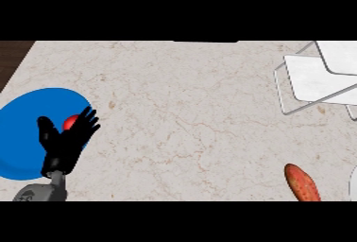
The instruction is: Pick the croissant from the placemat and place it in the tiered shelf
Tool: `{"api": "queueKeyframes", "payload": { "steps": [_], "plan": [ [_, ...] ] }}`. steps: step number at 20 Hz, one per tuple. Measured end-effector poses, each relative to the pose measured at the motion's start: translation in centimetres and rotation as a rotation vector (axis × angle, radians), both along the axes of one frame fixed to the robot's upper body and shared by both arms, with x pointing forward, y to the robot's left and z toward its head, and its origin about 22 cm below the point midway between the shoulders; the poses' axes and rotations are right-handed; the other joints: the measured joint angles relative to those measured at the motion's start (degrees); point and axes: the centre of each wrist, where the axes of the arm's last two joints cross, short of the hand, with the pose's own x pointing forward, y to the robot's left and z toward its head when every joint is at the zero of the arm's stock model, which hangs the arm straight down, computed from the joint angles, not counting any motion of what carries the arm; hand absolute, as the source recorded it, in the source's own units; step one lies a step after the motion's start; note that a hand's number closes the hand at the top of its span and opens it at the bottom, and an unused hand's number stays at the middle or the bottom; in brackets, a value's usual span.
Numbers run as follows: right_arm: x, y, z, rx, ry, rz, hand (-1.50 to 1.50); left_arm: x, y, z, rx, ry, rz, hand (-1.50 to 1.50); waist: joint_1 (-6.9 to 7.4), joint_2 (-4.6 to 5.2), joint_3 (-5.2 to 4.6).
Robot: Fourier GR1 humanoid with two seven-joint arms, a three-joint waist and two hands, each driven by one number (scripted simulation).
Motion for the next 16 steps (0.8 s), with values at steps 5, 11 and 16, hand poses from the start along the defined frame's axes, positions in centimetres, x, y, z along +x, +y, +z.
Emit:
{"api": "queueKeyframes", "payload": {
  "steps": [5, 11, 16],
  "plan": [
    [2.2, -0.5, -1.2, -0.005, -0.007, -0.007, 1.5, -0.2, 0.0, -0.3, 0.006, -0.001, 0.003, 0.0, 0.04, -0.05, 0.09],
    [4.3, -0.7, -2.6, -0.014, -0.027, -0.002, 1.5, 0.0, 0.4, -0.1, 0.007, 0.004, 0.012, 0.0, 0.06, -0.02, 0.05],
    [5.2, -1.2, -3.3, -0.009, -0.042, 0.029, 1.5, -0.3, 0.4, -0.1, 0.006, -0.005, 0.01, 0.0, -0.1, -0.01, -0.04]
  ]
}}
